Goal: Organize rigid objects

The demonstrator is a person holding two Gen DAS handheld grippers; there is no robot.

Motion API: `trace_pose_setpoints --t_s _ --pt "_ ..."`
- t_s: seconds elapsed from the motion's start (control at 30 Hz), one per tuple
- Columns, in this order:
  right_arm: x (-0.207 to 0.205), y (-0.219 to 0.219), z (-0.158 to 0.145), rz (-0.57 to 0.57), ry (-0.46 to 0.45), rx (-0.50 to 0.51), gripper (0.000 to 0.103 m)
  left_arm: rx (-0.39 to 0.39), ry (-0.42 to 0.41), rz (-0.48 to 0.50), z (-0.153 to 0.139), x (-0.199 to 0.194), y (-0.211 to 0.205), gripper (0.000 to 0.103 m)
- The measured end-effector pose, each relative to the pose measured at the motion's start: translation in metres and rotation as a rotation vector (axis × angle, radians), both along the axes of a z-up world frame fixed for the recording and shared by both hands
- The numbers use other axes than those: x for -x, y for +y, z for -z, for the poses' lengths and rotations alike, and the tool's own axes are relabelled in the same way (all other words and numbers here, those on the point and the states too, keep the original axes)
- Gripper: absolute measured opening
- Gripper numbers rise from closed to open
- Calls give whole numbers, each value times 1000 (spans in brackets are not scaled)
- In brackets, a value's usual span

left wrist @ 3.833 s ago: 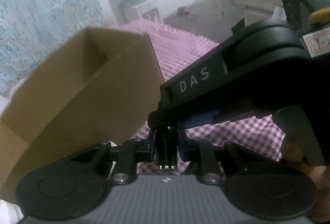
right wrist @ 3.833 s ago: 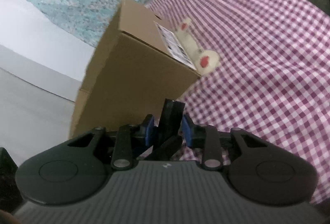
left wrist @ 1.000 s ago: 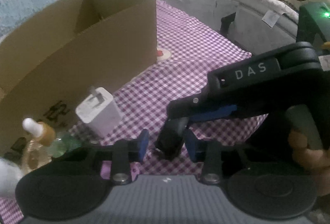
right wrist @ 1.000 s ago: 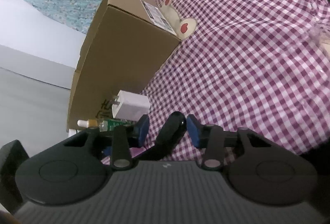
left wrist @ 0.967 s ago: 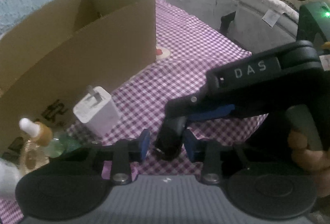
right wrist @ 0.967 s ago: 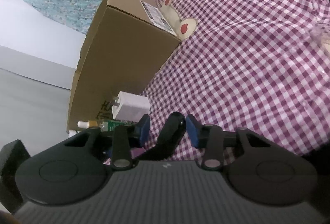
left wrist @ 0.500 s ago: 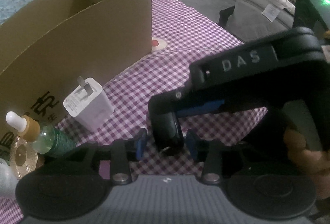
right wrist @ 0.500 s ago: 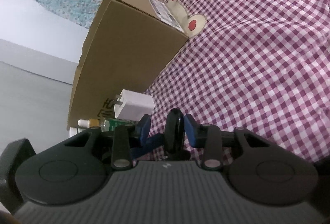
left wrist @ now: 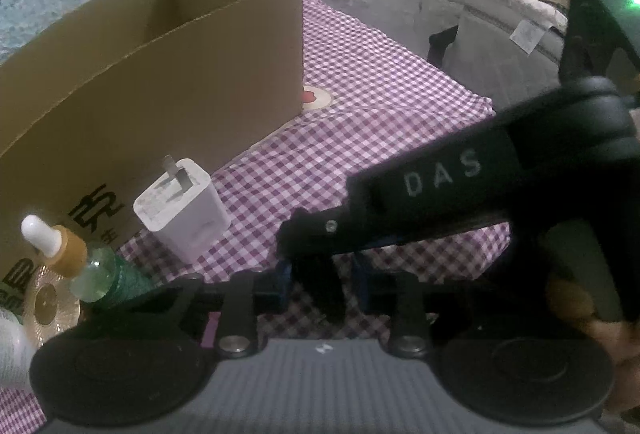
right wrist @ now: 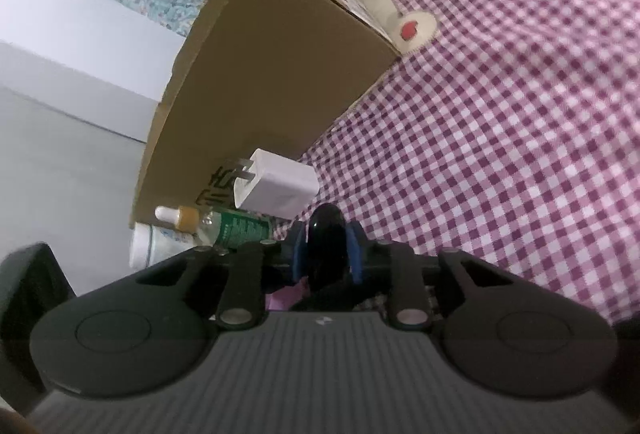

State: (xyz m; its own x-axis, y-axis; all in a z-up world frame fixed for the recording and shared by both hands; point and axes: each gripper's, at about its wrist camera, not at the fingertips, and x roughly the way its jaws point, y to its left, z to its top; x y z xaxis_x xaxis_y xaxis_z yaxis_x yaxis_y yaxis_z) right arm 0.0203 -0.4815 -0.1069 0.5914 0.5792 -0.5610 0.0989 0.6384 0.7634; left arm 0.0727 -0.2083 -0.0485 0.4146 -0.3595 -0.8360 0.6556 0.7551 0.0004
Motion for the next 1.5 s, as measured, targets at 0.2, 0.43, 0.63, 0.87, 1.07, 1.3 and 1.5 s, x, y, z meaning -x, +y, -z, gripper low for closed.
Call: trace_pose_setpoints --t_s 0.2,0.43,0.63,0.87,1.07,1.3,1.5 --pt "8 9 -19 -4 -48 66 20 30 -41 1 -14 10 6 28" --pt "14 24 -69 -27 -155 122 20 80 -153 -29 -59 20 23 28" --pt "-13 60 -132 -133 -298 167 20 128 -244 -145 -117 3 65 28" --pt "-91 118 -159 -294 -302 135 20 89 -156 -304 -138 -61 120 28" --pt "-166 151 -119 -367 -69 49 20 25 36 -391 -105 -120 153 28" --pt "-194 164 -98 -364 45 -33 20 1 59 -410 -94 -134 159 32" --pt "-188 154 -96 -347 52 -68 22 9 47 -433 -95 -131 159 40"
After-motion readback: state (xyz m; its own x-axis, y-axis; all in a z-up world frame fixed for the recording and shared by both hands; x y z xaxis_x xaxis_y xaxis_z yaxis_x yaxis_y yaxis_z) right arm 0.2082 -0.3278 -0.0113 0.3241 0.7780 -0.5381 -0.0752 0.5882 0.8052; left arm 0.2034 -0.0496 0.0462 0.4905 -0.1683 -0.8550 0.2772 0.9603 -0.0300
